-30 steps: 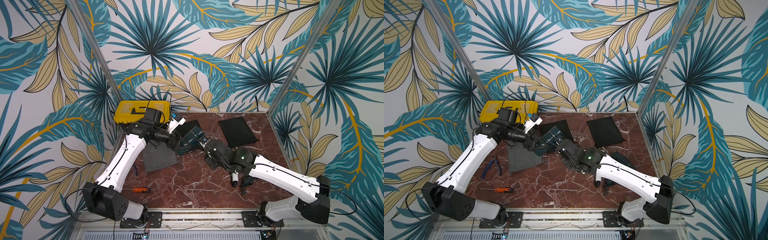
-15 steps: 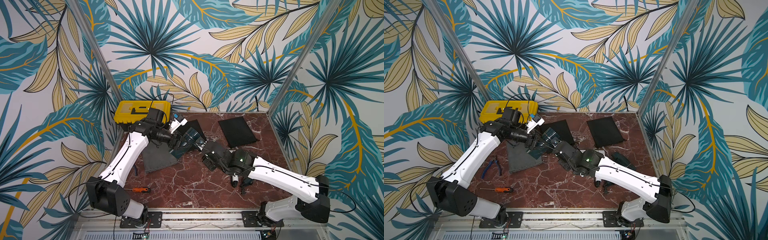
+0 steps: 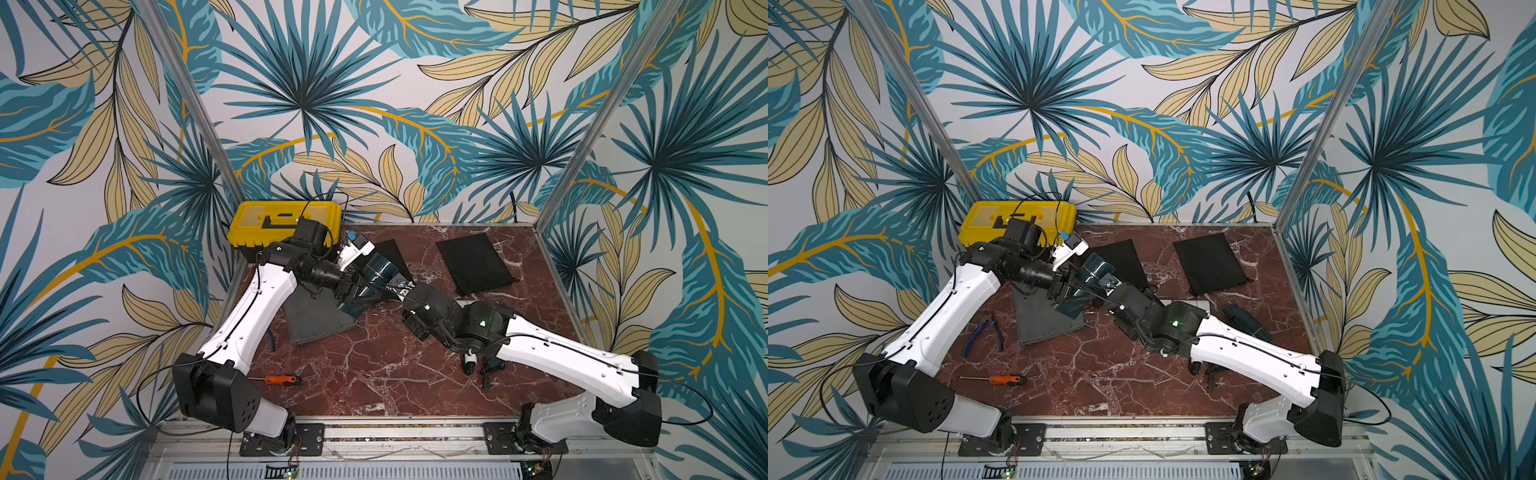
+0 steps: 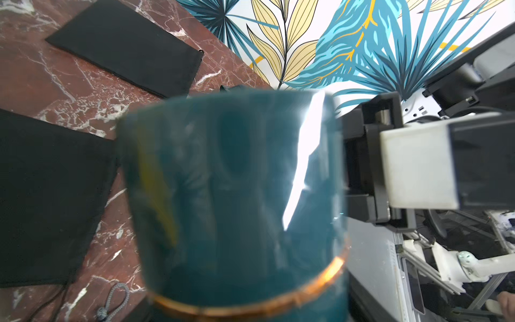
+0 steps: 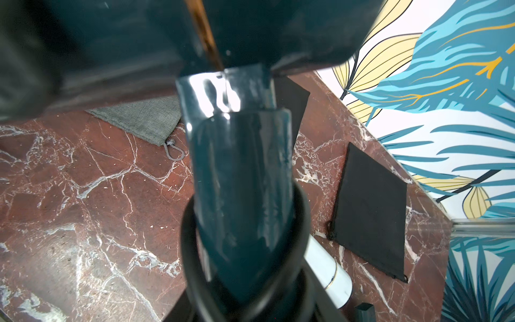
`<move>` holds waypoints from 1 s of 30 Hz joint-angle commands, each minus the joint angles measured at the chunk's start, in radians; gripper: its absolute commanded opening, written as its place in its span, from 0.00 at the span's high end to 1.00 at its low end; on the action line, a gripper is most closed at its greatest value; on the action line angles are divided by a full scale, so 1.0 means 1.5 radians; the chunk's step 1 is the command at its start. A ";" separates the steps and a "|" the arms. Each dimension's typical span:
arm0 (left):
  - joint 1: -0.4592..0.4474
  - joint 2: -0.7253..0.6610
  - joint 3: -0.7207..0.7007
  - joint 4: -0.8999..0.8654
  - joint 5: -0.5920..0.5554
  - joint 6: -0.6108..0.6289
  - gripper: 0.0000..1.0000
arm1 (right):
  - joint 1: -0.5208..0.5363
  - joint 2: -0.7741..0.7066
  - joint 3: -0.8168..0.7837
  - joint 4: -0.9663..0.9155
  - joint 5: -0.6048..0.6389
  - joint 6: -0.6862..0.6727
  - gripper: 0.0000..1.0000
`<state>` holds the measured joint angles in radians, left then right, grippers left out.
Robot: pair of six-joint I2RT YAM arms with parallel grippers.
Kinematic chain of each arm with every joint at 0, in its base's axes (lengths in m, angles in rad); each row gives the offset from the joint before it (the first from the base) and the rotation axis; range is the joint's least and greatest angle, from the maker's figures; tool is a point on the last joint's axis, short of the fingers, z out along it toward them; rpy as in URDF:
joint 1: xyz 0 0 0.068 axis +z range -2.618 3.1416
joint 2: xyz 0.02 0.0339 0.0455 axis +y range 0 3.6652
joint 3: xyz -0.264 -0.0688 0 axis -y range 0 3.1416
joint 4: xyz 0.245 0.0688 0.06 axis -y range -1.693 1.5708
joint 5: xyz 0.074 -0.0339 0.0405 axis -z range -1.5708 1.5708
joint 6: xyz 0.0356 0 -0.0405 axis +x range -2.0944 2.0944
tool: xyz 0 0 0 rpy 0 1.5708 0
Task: Pack away hair dryers
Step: Pick up the hair dryer from the center of the board.
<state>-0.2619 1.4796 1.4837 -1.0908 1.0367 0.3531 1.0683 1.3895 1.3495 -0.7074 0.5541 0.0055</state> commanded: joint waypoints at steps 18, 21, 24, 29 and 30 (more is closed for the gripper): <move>-0.017 0.005 -0.011 -0.023 0.072 0.039 1.00 | 0.011 0.001 0.017 0.090 -0.019 0.016 1.00; -0.016 -0.007 -0.001 -0.023 0.027 0.042 1.00 | 0.011 0.002 0.022 0.066 -0.014 0.019 0.94; -0.016 -0.027 0.003 -0.023 -0.003 0.057 1.00 | 0.012 -0.003 0.016 0.052 -0.011 0.023 0.79; -0.016 -0.049 0.008 -0.026 -0.018 0.071 1.00 | 0.010 -0.016 0.013 0.030 -0.022 0.027 0.50; -0.016 -0.051 0.010 -0.032 -0.019 0.079 1.00 | 0.010 -0.017 0.017 0.018 -0.031 0.028 0.47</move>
<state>-0.2707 1.4452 1.4734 -1.1156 0.9989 0.3946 1.0828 1.3888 1.3491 -0.7078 0.5327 0.0200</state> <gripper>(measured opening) 0.688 0.509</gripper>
